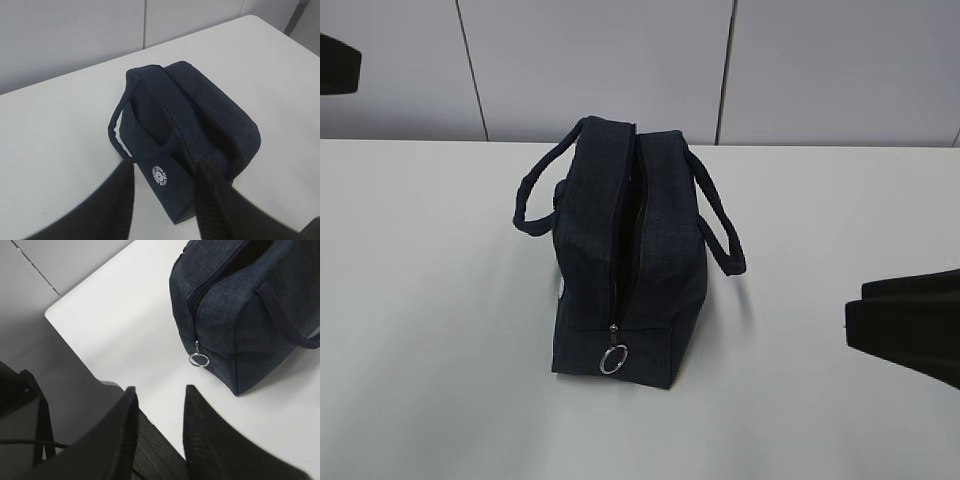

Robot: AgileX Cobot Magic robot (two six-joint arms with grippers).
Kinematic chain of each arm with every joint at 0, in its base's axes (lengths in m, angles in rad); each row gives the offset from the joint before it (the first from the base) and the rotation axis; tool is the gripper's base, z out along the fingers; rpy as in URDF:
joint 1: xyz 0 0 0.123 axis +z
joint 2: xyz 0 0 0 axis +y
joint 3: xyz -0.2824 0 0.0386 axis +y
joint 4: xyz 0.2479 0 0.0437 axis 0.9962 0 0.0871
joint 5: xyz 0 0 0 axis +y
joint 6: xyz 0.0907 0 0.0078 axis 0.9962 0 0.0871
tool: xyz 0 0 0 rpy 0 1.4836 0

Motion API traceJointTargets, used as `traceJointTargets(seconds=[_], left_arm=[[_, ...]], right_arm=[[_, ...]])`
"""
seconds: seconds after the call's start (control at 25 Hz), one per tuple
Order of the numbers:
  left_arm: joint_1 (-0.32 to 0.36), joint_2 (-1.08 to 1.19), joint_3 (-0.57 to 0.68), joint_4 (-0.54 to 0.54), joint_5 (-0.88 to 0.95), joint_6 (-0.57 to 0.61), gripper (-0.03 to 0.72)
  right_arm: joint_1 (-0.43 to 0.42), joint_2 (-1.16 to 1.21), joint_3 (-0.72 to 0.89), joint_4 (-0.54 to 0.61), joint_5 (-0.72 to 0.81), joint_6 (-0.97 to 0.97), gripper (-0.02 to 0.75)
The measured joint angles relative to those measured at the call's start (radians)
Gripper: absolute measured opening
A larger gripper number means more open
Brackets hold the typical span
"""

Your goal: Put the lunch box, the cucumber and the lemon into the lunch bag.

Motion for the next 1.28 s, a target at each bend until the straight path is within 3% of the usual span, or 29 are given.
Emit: traceJointTargets(seconds=[0.28, 0.48, 0.56, 0.8, 0.92, 1.08, 1.28], left_arm=[[0.000, 0.000, 0.000, -0.020, 0.011, 0.000, 0.268], [0.000, 0.000, 0.000, -0.024, 0.011, 0.000, 0.268], [0.000, 0.000, 0.000, -0.025, 0.011, 0.000, 0.268], [0.000, 0.000, 0.000, -0.031, 0.011, 0.000, 0.267], [0.000, 0.000, 0.000, -0.031, 0.011, 0.000, 0.267], [0.000, 0.000, 0.000, -0.038, 0.011, 0.000, 0.267], [0.000, 0.000, 0.000, -0.040, 0.011, 0.000, 0.267]], right_arm=[[0.000, 0.150, 0.024, 0.010, -0.057, -0.126, 0.231], [0.025, 0.281, 0.024, 0.091, -0.090, -0.253, 0.231], [0.080, 0.320, 0.024, 0.125, -0.129, -0.286, 0.231], [0.427, 0.400, 0.018, 0.215, -0.447, -0.338, 0.230], [0.549, 0.443, -0.001, 0.306, -0.597, -0.342, 0.230], [0.668, 0.554, -0.073, 0.418, -0.736, -0.344, 0.230], [0.735, 0.713, -0.161, 0.561, -0.849, -0.344, 0.230]])
